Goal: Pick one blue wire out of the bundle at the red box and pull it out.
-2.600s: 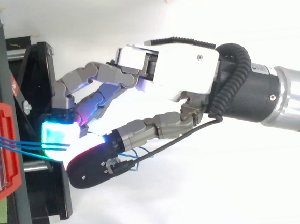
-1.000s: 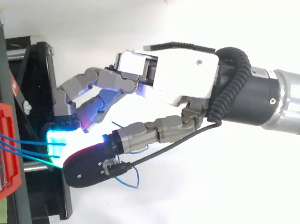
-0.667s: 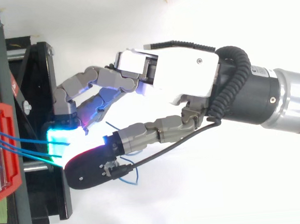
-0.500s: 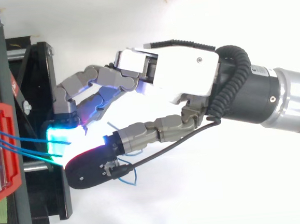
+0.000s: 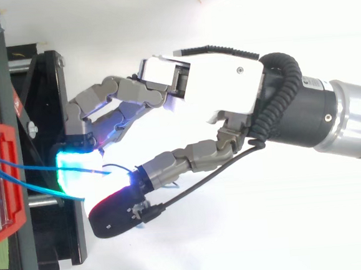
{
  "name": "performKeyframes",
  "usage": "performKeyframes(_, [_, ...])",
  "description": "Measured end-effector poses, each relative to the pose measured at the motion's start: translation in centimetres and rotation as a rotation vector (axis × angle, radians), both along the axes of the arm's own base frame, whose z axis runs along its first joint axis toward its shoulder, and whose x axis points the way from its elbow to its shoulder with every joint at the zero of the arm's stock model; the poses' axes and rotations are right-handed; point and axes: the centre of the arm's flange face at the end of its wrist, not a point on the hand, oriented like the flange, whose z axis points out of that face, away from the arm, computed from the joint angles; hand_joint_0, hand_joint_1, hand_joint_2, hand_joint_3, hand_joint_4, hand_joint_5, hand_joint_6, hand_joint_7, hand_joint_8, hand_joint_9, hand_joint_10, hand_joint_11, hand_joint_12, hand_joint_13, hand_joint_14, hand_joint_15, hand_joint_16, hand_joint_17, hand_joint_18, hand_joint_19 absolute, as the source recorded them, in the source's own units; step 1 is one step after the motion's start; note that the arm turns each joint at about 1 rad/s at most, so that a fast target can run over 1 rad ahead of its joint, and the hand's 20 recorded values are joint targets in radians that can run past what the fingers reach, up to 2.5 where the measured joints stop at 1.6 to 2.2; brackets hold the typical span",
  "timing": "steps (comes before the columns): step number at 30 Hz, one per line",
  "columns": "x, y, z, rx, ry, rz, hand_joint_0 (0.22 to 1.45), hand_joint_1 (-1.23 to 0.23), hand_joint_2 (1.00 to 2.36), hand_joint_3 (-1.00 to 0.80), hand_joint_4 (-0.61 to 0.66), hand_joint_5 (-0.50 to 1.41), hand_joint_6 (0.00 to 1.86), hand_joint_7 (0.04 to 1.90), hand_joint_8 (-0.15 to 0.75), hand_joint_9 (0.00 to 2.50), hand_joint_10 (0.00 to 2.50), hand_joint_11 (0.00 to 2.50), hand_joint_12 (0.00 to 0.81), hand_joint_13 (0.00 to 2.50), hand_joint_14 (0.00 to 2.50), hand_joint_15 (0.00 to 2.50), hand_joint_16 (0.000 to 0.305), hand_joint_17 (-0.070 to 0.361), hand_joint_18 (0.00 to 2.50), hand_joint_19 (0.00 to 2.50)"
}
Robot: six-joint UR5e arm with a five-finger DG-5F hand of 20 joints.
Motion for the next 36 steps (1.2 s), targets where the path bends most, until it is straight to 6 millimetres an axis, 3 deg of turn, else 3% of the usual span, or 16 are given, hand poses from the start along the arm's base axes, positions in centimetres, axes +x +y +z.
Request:
performKeyframes(3, [0.00, -0.01, 0.00, 0.000, 0.000, 0.000, 0.66, -0.60, 1.01, -0.40, 0.30, -0.24, 0.84, 0.94, 0.367, 0.63, 0.01, 0.57, 0.466, 0.70, 0.01, 0.37, 0.061, 0.138, 0.73, 0.42])
performKeyframes(5, [0.00, -0.01, -0.01, 0.000, 0.000, 0.000, 0.56, -0.49, 1.00, -0.47, 0.30, -0.23, 0.81, 0.93, 0.380, 0.63, 0.02, 0.56, 0.478, 0.69, 0.01, 0.37, 0.064, 0.144, 0.72, 0.45])
performKeyframes(8, [0.00, -0.01, -0.01, 0.000, 0.000, 0.000, 0.52, -0.36, 1.00, -0.50, 0.30, -0.20, 0.77, 0.99, 0.398, 0.67, 0.01, 0.55, 0.495, 0.70, 0.01, 0.38, 0.067, 0.150, 0.74, 0.46])
performKeyframes(12, [0.00, -0.01, -0.02, 0.000, 0.000, 0.000, 0.52, -0.30, 1.00, -0.50, 0.28, -0.18, 0.74, 1.03, 0.403, 0.70, 0.01, 0.54, 0.500, 0.71, 0.01, 0.38, 0.067, 0.151, 0.74, 0.46])
performKeyframes(20, [0.00, -0.01, -0.02, 0.000, 0.001, 0.000, 0.58, -0.51, 1.01, -0.33, 0.26, -0.18, 0.81, 1.06, 0.391, 0.75, 0.02, 0.56, 0.478, 0.71, 0.01, 0.38, 0.062, 0.139, 0.74, 0.48])
performKeyframes(36, [0.04, 0.03, 0.03, 0.001, -0.004, 0.000, 0.58, -0.64, 1.02, -0.08, 0.26, -0.15, 0.87, 1.09, 0.423, 0.86, 0.02, 0.62, 0.502, 0.76, 0.01, 0.38, 0.067, 0.150, 0.81, 0.43])
